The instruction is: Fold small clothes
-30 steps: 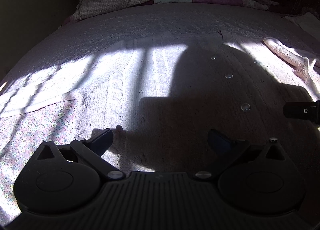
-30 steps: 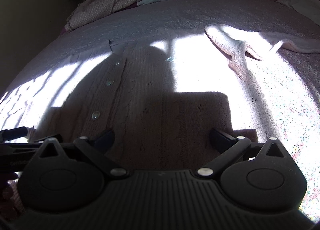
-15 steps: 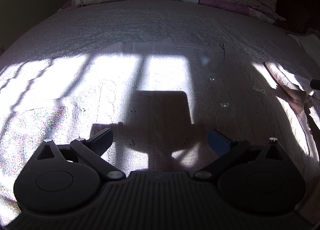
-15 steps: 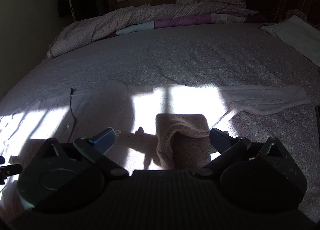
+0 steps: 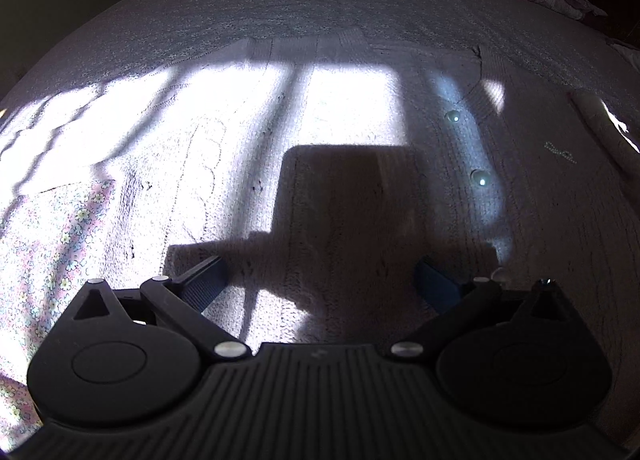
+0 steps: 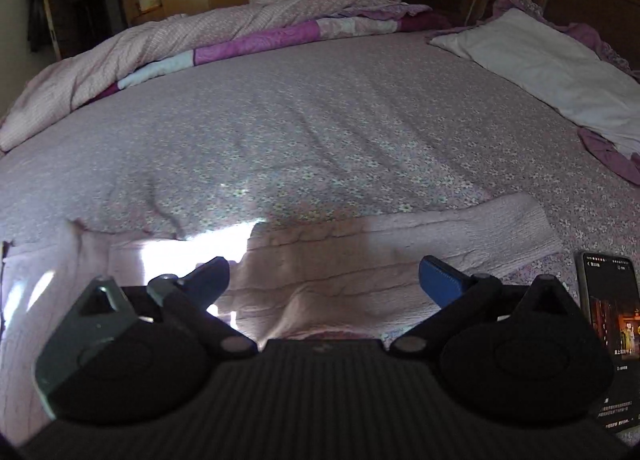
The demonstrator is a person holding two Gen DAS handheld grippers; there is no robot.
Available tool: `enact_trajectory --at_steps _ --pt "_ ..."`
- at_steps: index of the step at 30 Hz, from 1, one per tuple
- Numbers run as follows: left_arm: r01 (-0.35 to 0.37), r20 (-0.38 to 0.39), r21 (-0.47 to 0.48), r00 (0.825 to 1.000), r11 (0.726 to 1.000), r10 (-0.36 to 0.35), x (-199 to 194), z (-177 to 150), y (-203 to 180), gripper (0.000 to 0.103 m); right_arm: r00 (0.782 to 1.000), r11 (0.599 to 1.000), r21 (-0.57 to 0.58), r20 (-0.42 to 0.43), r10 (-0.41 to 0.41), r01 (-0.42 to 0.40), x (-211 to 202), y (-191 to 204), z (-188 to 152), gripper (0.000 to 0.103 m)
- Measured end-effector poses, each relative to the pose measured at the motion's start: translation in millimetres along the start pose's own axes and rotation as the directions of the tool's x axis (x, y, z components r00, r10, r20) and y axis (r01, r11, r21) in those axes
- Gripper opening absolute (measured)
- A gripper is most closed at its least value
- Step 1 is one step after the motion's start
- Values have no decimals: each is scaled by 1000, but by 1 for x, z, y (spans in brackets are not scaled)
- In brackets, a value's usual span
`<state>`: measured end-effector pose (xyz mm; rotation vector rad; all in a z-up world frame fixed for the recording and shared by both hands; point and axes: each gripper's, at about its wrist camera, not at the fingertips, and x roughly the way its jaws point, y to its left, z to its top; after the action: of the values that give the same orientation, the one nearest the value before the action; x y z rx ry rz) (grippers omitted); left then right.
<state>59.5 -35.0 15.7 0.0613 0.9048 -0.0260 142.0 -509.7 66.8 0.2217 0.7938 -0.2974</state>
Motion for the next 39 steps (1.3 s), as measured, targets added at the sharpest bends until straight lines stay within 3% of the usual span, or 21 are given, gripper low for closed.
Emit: enact_trajectory --at_steps 7,13,15,17,18,20,22,27,39 --pt "-27 5 14 1000 1000 26 4 -2 -6 103 991 995 57 -104 -79 86 46 -17 -2 103" --pt "-32 14 19 999 999 31 4 -3 -9 103 995 995 34 -43 -90 91 55 -12 -10 102" --pt "-32 17 22 999 999 31 4 -4 -9 103 996 996 39 -22 -84 84 54 -12 -9 90" --pt "-29 19 23 999 999 29 3 -5 -8 103 996 996 36 7 -86 86 52 -11 -8 61" --pt "-28 21 24 999 999 27 3 -5 -8 103 997 996 34 16 -80 80 50 -10 -8 52" --pt "-25 24 30 999 999 25 2 -6 -8 103 998 998 36 29 -52 51 47 -10 -5 11" --pt "-22 29 48 999 999 21 1 -6 -8 103 1000 996 85 23 -19 17 42 -13 -2 11" --pt "4 19 89 1000 996 -6 -1 -3 -8 103 994 993 111 108 35 -47 11 -8 8 10" --pt "-38 121 112 992 993 24 -45 4 14 103 953 977 16 227 202 -210 -83 60 38 10"
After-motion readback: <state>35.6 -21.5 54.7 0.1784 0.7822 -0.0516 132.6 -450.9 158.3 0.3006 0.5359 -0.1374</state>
